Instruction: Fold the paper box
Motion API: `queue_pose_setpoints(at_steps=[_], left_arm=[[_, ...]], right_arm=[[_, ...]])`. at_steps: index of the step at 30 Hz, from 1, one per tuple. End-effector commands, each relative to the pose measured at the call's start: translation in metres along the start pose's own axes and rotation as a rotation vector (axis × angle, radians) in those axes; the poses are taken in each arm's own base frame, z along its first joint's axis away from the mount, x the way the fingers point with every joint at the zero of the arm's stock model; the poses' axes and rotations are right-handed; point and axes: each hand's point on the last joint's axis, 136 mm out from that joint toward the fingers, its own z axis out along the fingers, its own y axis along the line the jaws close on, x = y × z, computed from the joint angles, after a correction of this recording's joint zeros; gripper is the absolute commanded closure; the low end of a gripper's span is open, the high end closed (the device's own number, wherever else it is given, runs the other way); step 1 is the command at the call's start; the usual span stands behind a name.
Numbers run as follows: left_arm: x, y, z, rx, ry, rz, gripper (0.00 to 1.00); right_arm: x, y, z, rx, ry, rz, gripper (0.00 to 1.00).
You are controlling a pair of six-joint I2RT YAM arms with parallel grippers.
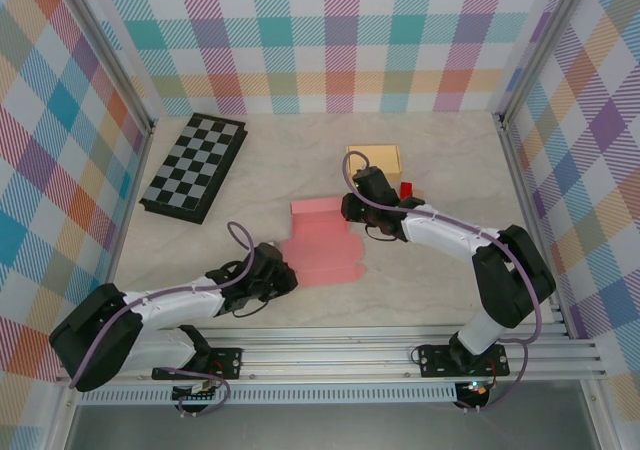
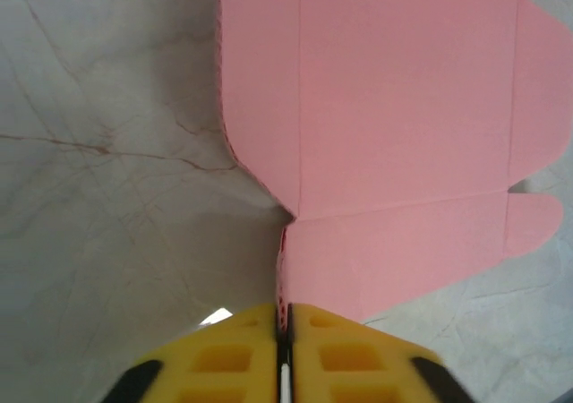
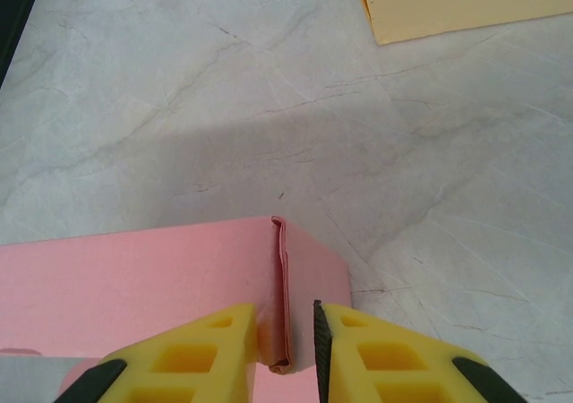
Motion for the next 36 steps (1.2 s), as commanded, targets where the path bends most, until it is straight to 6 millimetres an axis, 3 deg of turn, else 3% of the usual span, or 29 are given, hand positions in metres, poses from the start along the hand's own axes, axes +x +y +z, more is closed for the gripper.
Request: queue_pose_setpoints(at_steps=[1,6,12,15,19,22,26,31,36], left_arm=[[-0.014,-0.004,-0.012,-0.035,-0.067,0.028,1.0],[-0.033,-0.01,-0.036,-0.125,-0.103,0.147,1.0],[-0.048,-0.022,-0.073,-0.217,-0.081,0.367,1.0],[-0.058,-0.03,-0.094,-0.268,-0.065,0.504,1.0],[-0.076,-0.045,-0.126,-0.322,-0.059,0.709,1.0],[-0.082,-0.063,-0.15,-0.296,-0.053,0.854,1.0],[-0.081,-0.089,-0.18,-0.191,-0.05,1.003,1.0],[-0.085,-0.095,-0.203,-0.19,-0.059,1.116,1.0],[-0.088,-0.095,-0.206,-0.217,-0.056,1.14,1.0]], right_arm=[[0.022,-0.016,-0.003,0.068,0.077,0.002,0.73],[0.011,-0.007,-0.017,0.029,0.044,-0.001,0.62],[-0.025,0.01,-0.053,-0.009,-0.058,-0.071,0.51],[-0.051,0.022,-0.079,-0.049,-0.139,-0.177,0.47],[-0.074,0.064,-0.117,-0.245,-0.269,-0.505,0.46],[-0.067,0.094,-0.143,-0.4,-0.344,-0.857,0.46],[-0.028,0.12,-0.163,-0.631,-0.363,-1.297,0.48],[-0.029,0.139,-0.174,-0.731,-0.431,-1.492,0.48],[-0.014,0.154,-0.175,-0.814,-0.506,-1.72,0.47]])
